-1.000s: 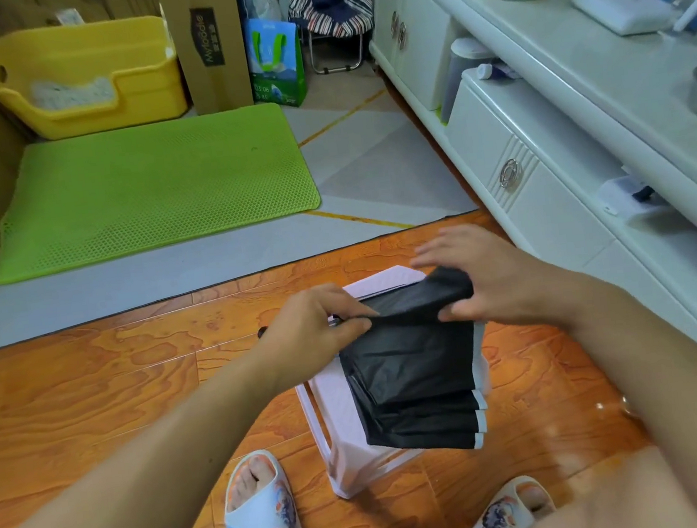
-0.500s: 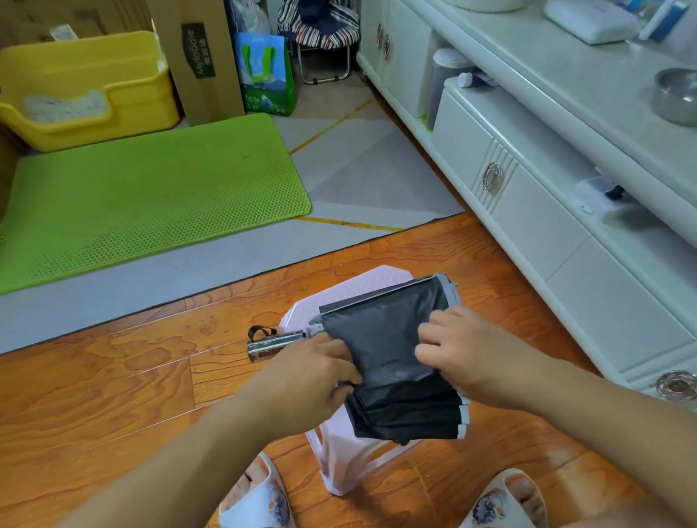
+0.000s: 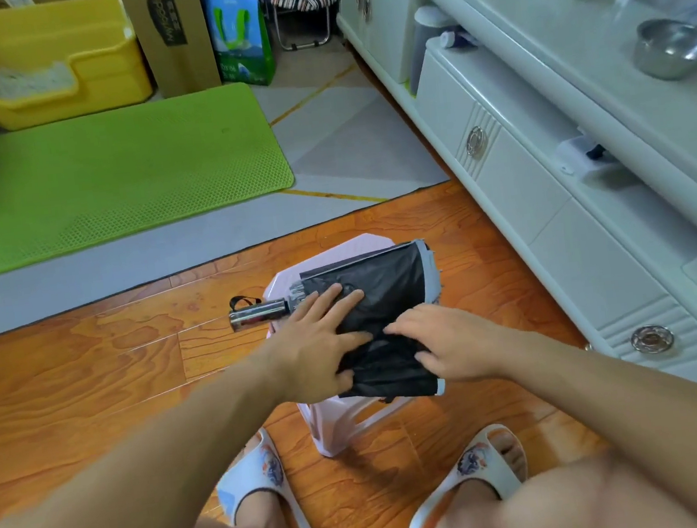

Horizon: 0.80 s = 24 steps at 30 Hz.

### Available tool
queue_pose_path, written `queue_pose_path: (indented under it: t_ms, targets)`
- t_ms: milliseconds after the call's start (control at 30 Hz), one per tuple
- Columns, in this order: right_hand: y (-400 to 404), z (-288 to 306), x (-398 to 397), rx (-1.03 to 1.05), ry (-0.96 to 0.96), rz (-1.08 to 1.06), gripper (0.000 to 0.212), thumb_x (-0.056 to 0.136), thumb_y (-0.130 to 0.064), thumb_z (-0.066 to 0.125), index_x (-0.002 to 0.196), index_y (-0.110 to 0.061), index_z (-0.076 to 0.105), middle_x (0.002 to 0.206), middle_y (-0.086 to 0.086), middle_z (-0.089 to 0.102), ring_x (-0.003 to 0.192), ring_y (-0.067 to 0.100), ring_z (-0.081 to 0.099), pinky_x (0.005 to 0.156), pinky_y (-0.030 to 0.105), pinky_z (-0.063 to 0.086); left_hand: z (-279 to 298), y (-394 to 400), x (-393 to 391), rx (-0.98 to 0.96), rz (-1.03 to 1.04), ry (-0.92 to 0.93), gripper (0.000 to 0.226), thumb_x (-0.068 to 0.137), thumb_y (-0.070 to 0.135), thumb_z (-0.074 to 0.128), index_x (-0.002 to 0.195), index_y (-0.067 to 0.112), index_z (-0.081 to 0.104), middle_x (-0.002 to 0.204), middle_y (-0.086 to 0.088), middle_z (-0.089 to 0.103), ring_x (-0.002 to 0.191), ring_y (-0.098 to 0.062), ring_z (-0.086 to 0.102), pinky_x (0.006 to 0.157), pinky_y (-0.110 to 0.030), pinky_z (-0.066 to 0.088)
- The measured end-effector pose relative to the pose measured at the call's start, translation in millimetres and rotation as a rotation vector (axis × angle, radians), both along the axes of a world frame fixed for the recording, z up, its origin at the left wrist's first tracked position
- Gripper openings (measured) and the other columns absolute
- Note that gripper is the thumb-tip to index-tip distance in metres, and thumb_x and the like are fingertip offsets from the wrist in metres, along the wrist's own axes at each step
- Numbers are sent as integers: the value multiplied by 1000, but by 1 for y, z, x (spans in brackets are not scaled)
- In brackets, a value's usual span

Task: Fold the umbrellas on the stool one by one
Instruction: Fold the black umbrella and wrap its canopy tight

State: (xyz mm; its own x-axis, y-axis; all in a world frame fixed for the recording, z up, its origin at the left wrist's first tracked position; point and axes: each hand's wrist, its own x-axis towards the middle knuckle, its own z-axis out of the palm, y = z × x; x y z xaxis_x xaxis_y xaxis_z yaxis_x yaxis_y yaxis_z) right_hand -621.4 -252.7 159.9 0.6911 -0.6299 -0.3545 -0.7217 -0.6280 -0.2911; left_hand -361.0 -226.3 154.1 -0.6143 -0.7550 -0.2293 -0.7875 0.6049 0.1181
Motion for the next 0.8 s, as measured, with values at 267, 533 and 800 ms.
queue_pose_path:
  t_ms: [267,533,800]
  targets:
    - [46,-10,-32,170,-260,-1266,27,92,2,48,97,-20,62,102,3,66,93,23,62,73,35,51,-9,10,7,-74,-68,-140,76,90,62,44,159,37,24,169,-13,-13,154,-38,-17,123,-52,-11]
    - [86,-30,18,386,-753,-1472,73,91,-36,68,154,-21,34,157,3,38,144,25,37,118,45,31,-4,21,-8,66,-75,-132,89,88,70,25,161,18,23,164,-3,27,147,-24,26,121,-39,27]
    - [25,-29,27,-407,-26,-175,42,98,-31,56,138,-20,51,145,7,42,134,31,37,106,52,41,3,11,31,-90,196,252,51,92,26,56,142,19,55,147,-5,52,136,-28,45,114,-47,40]
